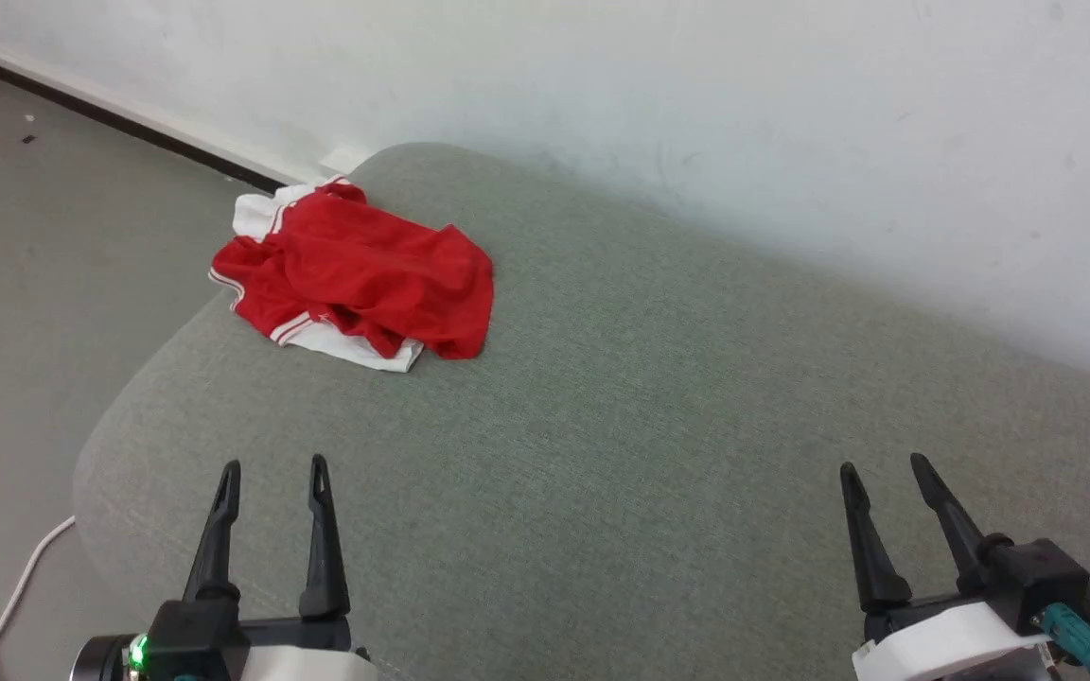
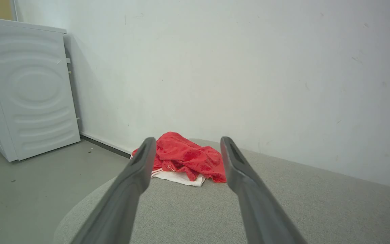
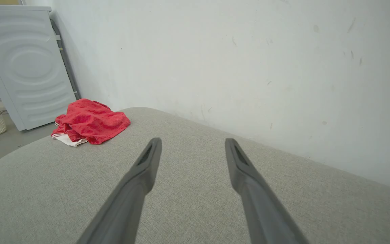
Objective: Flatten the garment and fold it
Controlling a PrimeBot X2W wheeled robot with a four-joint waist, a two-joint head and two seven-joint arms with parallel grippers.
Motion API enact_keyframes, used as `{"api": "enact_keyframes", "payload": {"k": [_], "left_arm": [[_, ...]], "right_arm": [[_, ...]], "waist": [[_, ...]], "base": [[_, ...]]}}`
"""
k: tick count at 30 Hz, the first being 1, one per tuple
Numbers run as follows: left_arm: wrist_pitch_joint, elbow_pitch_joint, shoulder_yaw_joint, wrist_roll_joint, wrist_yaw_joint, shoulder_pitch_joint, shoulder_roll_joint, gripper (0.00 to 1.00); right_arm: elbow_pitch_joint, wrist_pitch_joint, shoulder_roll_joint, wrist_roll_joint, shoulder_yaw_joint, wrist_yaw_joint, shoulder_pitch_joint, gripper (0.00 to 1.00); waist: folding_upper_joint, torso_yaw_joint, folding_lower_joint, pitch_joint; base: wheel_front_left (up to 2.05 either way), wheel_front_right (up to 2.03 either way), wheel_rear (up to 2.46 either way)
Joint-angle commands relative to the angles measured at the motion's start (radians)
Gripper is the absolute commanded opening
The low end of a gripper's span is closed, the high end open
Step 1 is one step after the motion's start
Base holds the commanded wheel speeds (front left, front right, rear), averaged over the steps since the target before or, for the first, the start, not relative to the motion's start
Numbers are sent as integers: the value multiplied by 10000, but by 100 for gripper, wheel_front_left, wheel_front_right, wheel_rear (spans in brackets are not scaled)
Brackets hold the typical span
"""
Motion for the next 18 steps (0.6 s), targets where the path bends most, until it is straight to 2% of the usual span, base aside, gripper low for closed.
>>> {"api": "enact_keyframes", "payload": {"k": [1,13,16,18], "left_arm": [[-130,-86,-7,-52,71,175,-22,100],[-130,-161,53,-96,43,212,-22,100],[-130,-622,278,-445,43,18,-22,100],[-130,-1128,470,-796,-182,-311,31,100]], "right_arm": [[21,-114,26,86,54,-9,144,100],[-109,-114,26,-62,58,-9,139,100],[-172,-114,26,-118,64,-9,111,100],[-282,-114,26,-185,-9,-9,100,100]], "waist": [[0,103,0,-30],[0,92,0,157],[0,91,0,296],[0,155,0,441]], "base": [[0,0,0],[0,0,0],[0,0,0],[0,0,0]]}}
